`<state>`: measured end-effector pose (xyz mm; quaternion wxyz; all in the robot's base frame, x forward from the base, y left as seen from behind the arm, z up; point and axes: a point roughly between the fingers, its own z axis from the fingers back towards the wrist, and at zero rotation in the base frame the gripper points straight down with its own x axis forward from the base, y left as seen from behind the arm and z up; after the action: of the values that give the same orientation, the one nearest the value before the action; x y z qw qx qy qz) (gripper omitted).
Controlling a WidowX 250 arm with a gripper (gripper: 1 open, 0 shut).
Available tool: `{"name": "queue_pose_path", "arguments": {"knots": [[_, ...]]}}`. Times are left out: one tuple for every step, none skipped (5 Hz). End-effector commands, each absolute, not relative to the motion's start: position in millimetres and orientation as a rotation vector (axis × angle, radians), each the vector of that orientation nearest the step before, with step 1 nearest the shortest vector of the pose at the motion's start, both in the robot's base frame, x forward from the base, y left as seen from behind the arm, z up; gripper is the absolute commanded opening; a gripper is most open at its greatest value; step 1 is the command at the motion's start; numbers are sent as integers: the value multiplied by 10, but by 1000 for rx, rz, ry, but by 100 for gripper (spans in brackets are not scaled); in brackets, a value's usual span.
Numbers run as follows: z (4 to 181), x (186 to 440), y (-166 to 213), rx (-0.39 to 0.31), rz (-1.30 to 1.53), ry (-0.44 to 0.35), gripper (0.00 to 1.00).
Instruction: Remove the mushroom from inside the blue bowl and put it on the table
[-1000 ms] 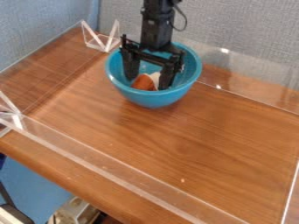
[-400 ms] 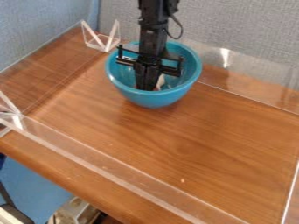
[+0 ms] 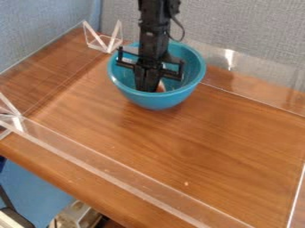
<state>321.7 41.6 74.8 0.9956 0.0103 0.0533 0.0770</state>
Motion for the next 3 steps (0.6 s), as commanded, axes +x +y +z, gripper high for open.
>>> {"name": "queue_pose_path", "arguments": {"knots": [[1190, 3167, 487, 19, 155, 19, 0], [1546, 3103, 454, 6, 144, -21, 0], [1721, 3109, 389, 4, 183, -42, 0]]}}
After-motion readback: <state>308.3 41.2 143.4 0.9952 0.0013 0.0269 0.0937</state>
